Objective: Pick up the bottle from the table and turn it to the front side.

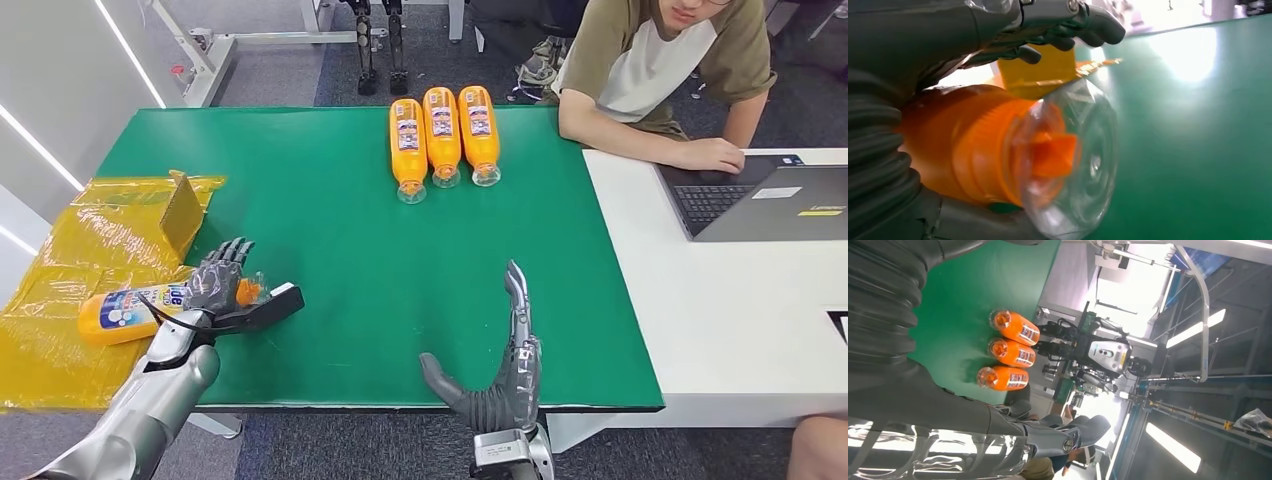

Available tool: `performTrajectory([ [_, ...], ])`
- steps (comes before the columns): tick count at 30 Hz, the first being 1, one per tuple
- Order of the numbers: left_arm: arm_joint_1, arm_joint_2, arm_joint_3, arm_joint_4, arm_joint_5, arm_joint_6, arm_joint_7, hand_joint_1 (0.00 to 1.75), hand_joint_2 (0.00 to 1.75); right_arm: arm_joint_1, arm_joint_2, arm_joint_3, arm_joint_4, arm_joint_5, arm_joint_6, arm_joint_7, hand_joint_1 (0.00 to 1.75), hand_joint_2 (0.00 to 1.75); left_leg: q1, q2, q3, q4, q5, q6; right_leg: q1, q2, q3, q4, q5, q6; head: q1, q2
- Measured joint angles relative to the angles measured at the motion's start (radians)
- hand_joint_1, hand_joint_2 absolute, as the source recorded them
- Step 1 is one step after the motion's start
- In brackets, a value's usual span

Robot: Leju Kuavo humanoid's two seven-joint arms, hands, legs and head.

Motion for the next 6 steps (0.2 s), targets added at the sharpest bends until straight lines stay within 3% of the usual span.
performTrajectory([
  [6, -0.024, 0.0, 0.141, -0.001, 0.226, -0.296, -0.264, 0.0, 1.75, 0.0, 0.0, -0.004, 0.005, -0.015, 0.008, -0.012, 0.0, 1.75, 0.0, -0.006, 0.005, -0.001, 0.0, 0.0, 0.0, -0.007, 0.007, 0.0, -0.003, 0.0, 0.0, 0.0],
])
